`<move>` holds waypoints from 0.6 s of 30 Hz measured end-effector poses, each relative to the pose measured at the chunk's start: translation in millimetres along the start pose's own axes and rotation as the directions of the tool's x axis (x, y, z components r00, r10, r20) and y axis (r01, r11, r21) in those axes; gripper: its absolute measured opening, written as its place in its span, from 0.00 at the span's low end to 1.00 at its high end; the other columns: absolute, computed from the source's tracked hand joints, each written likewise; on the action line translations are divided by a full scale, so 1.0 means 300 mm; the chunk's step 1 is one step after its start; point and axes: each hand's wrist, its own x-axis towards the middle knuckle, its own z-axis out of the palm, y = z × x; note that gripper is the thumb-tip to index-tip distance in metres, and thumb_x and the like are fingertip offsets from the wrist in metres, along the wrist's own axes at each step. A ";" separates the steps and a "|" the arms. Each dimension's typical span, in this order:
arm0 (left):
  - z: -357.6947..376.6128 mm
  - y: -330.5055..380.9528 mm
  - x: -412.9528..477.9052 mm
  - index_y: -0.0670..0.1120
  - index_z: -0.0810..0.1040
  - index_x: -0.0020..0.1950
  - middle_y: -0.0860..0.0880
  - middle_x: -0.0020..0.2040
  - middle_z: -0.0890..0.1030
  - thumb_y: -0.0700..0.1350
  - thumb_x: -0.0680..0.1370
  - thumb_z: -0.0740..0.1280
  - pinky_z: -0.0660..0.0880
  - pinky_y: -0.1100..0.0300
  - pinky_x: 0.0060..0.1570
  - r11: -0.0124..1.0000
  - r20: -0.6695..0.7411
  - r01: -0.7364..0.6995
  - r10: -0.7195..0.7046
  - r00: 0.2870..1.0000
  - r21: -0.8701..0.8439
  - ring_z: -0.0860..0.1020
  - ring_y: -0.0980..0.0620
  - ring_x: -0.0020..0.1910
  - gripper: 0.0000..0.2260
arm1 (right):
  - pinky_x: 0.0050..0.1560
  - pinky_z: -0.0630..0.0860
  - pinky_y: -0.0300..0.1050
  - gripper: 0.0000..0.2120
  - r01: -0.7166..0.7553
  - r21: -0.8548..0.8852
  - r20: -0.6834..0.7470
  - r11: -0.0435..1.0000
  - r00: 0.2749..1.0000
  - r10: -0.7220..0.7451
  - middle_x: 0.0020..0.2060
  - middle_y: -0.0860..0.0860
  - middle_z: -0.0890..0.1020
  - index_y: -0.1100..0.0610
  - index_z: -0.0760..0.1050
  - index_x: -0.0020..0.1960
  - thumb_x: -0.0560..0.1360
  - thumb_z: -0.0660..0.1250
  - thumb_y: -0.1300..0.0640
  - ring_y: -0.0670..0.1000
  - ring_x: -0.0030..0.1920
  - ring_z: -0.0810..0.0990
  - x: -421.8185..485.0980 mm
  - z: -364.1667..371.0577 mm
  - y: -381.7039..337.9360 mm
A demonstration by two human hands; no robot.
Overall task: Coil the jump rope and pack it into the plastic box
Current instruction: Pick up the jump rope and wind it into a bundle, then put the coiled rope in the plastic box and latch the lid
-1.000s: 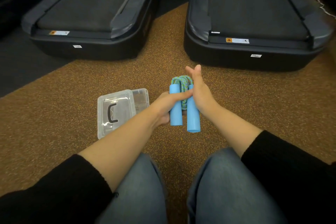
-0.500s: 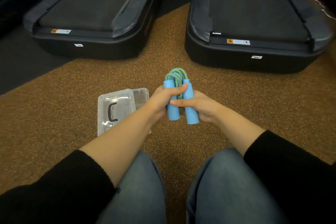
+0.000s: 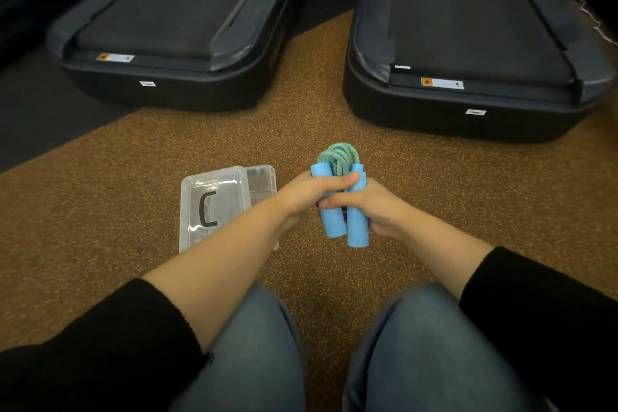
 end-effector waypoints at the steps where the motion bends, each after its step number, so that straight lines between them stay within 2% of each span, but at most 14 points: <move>1: -0.010 0.002 0.000 0.49 0.81 0.48 0.51 0.47 0.83 0.45 0.76 0.68 0.74 0.59 0.57 0.999 0.034 0.015 -0.016 0.999 0.033 0.80 0.54 0.48 0.03 | 0.47 0.79 0.48 0.14 -0.009 0.004 0.004 1.000 1.000 0.009 0.40 0.53 0.83 0.58 0.79 0.50 0.66 0.72 0.69 0.51 0.43 0.82 0.006 0.003 0.000; 4: -0.059 0.002 0.002 0.51 0.78 0.50 0.54 0.48 0.81 0.46 0.78 0.63 0.74 0.66 0.53 0.990 0.114 0.050 -0.065 0.991 0.132 0.78 0.60 0.48 0.04 | 0.40 0.79 0.42 0.11 -0.015 -0.054 0.011 0.998 1.000 0.016 0.37 0.52 0.82 0.57 0.78 0.46 0.69 0.69 0.70 0.48 0.38 0.81 0.030 0.018 0.003; 6: -0.111 -0.018 0.011 0.51 0.74 0.56 0.56 0.52 0.79 0.51 0.79 0.62 0.72 0.71 0.53 0.971 0.143 0.085 -0.119 0.983 0.225 0.76 0.63 0.50 0.09 | 0.38 0.78 0.40 0.11 -0.026 -0.106 0.008 0.994 1.000 0.027 0.36 0.51 0.81 0.57 0.78 0.45 0.68 0.70 0.71 0.47 0.37 0.80 0.051 0.022 0.011; 7: -0.145 -0.038 0.018 0.49 0.71 0.62 0.55 0.56 0.77 0.57 0.76 0.64 0.71 0.71 0.56 0.953 0.155 0.090 -0.139 0.978 0.289 0.75 0.63 0.54 0.19 | 0.38 0.78 0.41 0.11 -0.034 -0.119 0.006 0.992 0.999 0.035 0.36 0.52 0.81 0.57 0.78 0.45 0.68 0.70 0.71 0.48 0.37 0.80 0.062 0.021 0.017; 9: -0.210 -0.076 0.030 0.45 0.59 0.75 0.51 0.69 0.70 0.71 0.60 0.69 0.64 0.61 0.69 0.893 0.155 0.124 -0.209 0.966 0.432 0.68 0.57 0.68 0.51 | 0.40 0.78 0.43 0.11 -0.061 -0.131 -0.018 0.989 0.998 0.059 0.37 0.53 0.81 0.57 0.77 0.45 0.68 0.71 0.70 0.50 0.37 0.80 0.091 0.013 0.031; 10: -0.237 -0.092 0.037 0.46 0.53 0.77 0.50 0.74 0.64 0.73 0.57 0.70 0.59 0.57 0.72 0.851 0.164 0.151 -0.265 0.950 0.503 0.63 0.55 0.73 0.57 | 0.39 0.78 0.44 0.10 -0.081 -0.134 -0.047 0.988 0.996 0.076 0.37 0.53 0.81 0.58 0.77 0.44 0.68 0.71 0.70 0.51 0.37 0.80 0.106 0.008 0.038; 11: -0.260 -0.112 0.049 0.45 0.49 0.78 0.48 0.77 0.59 0.71 0.60 0.71 0.56 0.55 0.74 0.802 0.156 0.172 -0.312 0.937 0.572 0.59 0.53 0.75 0.57 | 0.38 0.78 0.43 0.10 -0.101 -0.138 -0.076 0.985 0.993 0.091 0.36 0.53 0.81 0.58 0.76 0.43 0.67 0.72 0.69 0.51 0.36 0.80 0.120 0.004 0.043; 13: -0.298 -0.158 0.074 0.43 0.49 0.78 0.46 0.77 0.57 0.62 0.68 0.71 0.56 0.55 0.74 0.696 0.078 0.237 -0.389 0.918 0.678 0.58 0.50 0.75 0.49 | 0.36 0.78 0.42 0.11 -0.132 -0.154 -0.107 0.979 0.987 0.117 0.35 0.52 0.81 0.57 0.76 0.42 0.66 0.74 0.68 0.50 0.35 0.80 0.150 -0.005 0.055; 15: -0.328 -0.202 0.094 0.41 0.55 0.76 0.44 0.75 0.63 0.58 0.71 0.70 0.60 0.55 0.72 0.642 -0.004 0.287 -0.405 0.914 0.711 0.63 0.48 0.73 0.42 | 0.38 0.78 0.44 0.11 -0.159 -0.171 -0.115 0.972 0.983 0.141 0.36 0.52 0.81 0.57 0.76 0.43 0.65 0.75 0.66 0.51 0.36 0.80 0.181 -0.014 0.072; 18: -0.398 -0.282 0.127 0.42 0.64 0.72 0.43 0.70 0.70 0.56 0.74 0.69 0.65 0.54 0.68 0.621 -0.120 0.342 -0.370 0.921 0.705 0.69 0.46 0.68 0.32 | 0.38 0.77 0.43 0.11 -0.199 -0.186 -0.116 0.962 0.977 0.180 0.36 0.53 0.81 0.57 0.75 0.43 0.66 0.75 0.67 0.51 0.36 0.79 0.235 -0.026 0.106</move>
